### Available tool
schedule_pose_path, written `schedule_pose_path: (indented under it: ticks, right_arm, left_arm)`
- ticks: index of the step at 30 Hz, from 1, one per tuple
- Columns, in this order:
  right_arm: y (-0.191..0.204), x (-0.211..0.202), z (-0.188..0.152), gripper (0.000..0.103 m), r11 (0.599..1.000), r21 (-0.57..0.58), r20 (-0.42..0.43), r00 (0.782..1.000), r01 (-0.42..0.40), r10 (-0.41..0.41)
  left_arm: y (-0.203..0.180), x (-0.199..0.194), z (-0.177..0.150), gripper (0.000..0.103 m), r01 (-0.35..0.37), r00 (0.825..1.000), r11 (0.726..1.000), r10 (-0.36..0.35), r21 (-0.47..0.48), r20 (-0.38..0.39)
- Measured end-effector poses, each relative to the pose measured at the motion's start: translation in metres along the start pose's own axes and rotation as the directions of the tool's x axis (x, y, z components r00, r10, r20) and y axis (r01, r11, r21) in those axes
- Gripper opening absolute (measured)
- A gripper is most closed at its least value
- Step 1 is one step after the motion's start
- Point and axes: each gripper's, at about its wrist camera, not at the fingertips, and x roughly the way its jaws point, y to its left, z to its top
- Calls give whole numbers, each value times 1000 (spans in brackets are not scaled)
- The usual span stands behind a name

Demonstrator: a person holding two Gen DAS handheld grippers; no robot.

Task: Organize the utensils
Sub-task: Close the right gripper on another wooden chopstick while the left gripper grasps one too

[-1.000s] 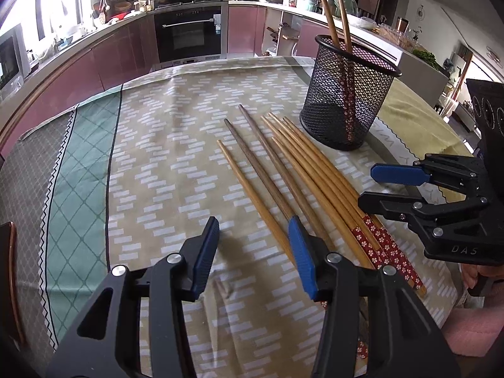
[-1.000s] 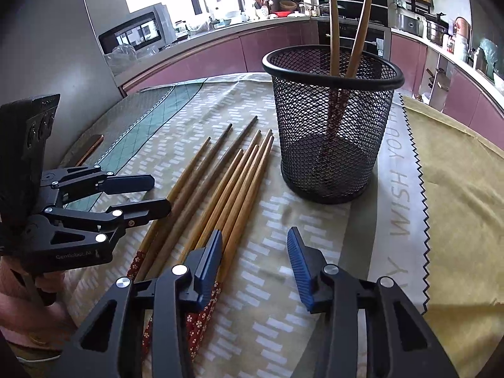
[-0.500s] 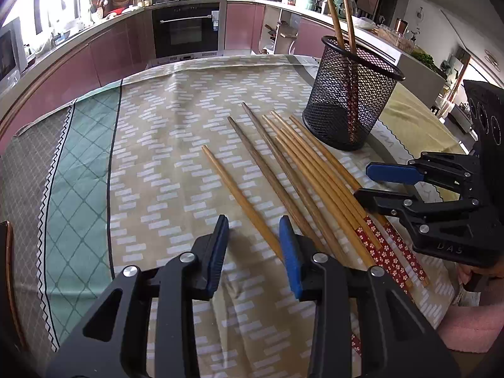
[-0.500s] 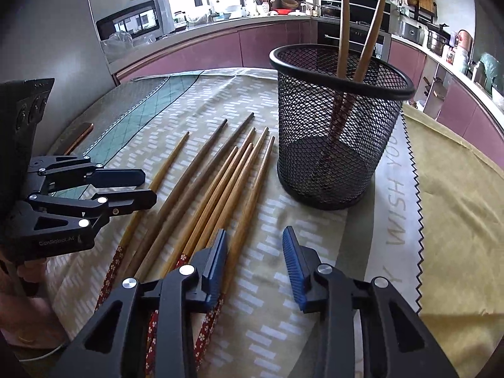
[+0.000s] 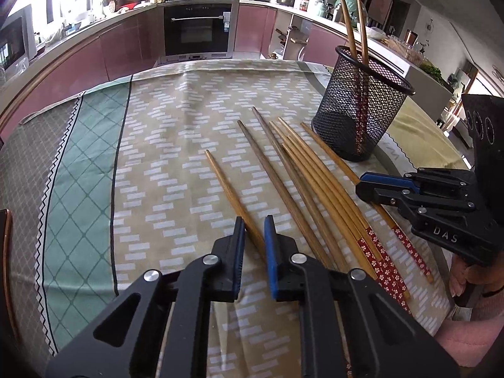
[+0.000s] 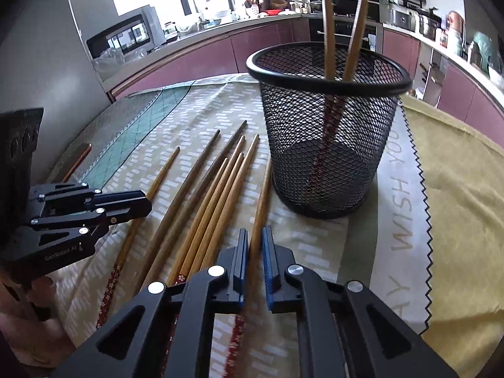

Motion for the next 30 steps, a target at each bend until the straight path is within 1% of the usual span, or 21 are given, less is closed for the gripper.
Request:
schedule_pose_path:
  ticks: [5, 7, 10, 11, 12, 13, 18, 19, 21, 24, 25, 30]
  right_arm:
    - [-5, -6, -2, 6, 999, 31, 18, 999, -40, 39]
    - [-6, -10, -3, 6, 998, 26, 28, 998, -54, 53]
    - [-3, -15, -1, 6, 997, 6, 38, 997, -73, 73]
    - [-2, -16, -1, 6, 997, 2, 39, 997, -74, 73]
    - [-1, -15, 0, 6, 997, 3, 37, 996, -77, 77]
    - [0, -14, 1, 6, 997, 2, 34, 996, -80, 80]
    - [8, -8, 3, 6, 996, -14, 17, 996, -85, 85]
    - [9, -7, 3, 6, 996, -18, 14, 996, -86, 87]
    - [11, -5, 3, 6, 996, -23, 11, 996, -91, 91]
    - [12, -5, 3, 6, 995, -28, 13, 995, -99, 99]
    - [12, -6, 4, 6, 994, -32, 16, 995, -102, 103]
    - [14, -7, 4, 6, 993, -51, 14, 994, -107, 107]
  left_arm:
    - [2, -5, -3, 8, -4, 1000, 1000, 4, -11, 8]
    - [3, -8, -3, 1, -4, 1000, 1000, 4, -11, 16]
    - [4, -10, -3, 1, 3, 1000, 1000, -3, -7, 9]
    - [3, -9, -4, 4, 5, 1000, 1000, -5, 1, 1]
    - [3, -9, -5, 14, 2, 1000, 1000, -2, 2, 2]
    - [3, -7, -5, 21, 2, 1000, 1000, -2, -1, -9]
    - [-1, -2, -6, 23, 2, 1000, 1000, -2, 9, -10]
    - [-1, -2, -5, 21, 0, 1000, 1000, 0, 8, -10]
    - [0, 0, -4, 14, -20, 1000, 1000, 20, 5, -8]
    - [-1, 0, -2, 8, -43, 999, 999, 43, -10, 6]
    - [-2, 0, -2, 7, -44, 999, 999, 44, -10, 10]
    - [-6, -9, -2, 7, -1, 1000, 1000, 1, -6, 29]
